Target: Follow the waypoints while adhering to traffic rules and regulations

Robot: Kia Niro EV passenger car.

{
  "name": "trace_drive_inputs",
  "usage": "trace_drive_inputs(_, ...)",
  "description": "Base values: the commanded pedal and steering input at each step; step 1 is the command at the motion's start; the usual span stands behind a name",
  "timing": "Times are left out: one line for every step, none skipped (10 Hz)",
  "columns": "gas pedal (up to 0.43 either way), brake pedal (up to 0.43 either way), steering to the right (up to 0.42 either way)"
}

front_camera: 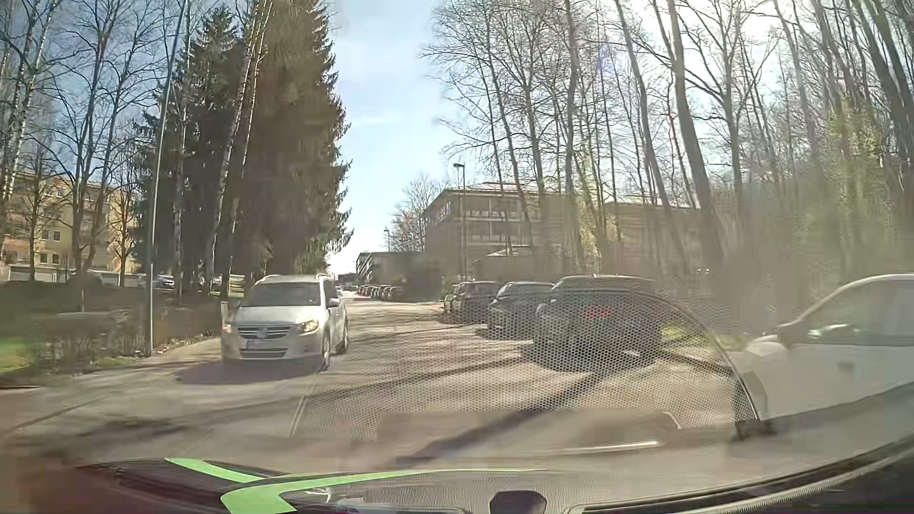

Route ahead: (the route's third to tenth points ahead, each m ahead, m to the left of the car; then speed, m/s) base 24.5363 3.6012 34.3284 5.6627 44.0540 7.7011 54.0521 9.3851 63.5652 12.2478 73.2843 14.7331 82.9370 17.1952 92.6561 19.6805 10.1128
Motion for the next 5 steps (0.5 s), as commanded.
trace_drive_inputs(0.177,0.0,-0.044)
trace_drive_inputs(0.177,0.0,-0.046)
trace_drive_inputs(0.177,0.0,-0.046)
trace_drive_inputs(0.177,0.0,-0.047)
trace_drive_inputs(0.177,0.0,-0.048)
